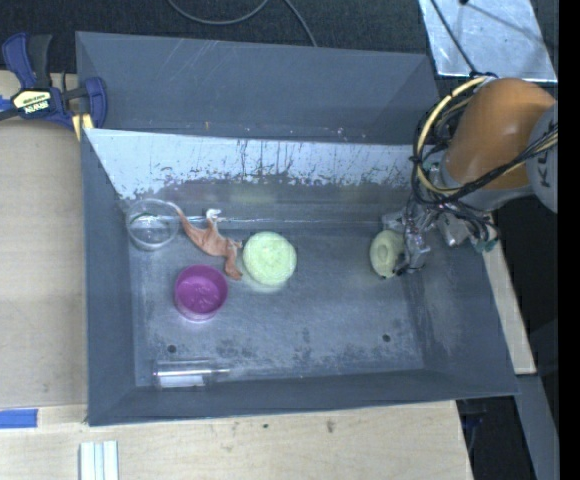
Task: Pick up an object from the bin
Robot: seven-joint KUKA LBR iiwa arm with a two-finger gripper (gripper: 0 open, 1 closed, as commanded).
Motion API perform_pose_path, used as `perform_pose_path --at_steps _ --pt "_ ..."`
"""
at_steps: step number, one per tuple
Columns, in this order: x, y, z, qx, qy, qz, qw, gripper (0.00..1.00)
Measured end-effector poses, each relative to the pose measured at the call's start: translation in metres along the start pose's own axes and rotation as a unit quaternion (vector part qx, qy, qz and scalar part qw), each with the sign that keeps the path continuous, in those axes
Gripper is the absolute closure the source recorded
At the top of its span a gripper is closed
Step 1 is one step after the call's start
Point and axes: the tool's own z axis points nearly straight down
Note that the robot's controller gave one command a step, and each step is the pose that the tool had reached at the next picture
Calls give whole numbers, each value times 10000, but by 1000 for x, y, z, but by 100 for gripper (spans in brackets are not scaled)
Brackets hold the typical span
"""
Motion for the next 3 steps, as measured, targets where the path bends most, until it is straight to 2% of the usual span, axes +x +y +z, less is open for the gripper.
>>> perform_pose_path --at_steps 2,3 --pt "2 1 -13 -17 34 -3 10000 100" --pt "2 1 -34 -22 42 -2 10000 100"
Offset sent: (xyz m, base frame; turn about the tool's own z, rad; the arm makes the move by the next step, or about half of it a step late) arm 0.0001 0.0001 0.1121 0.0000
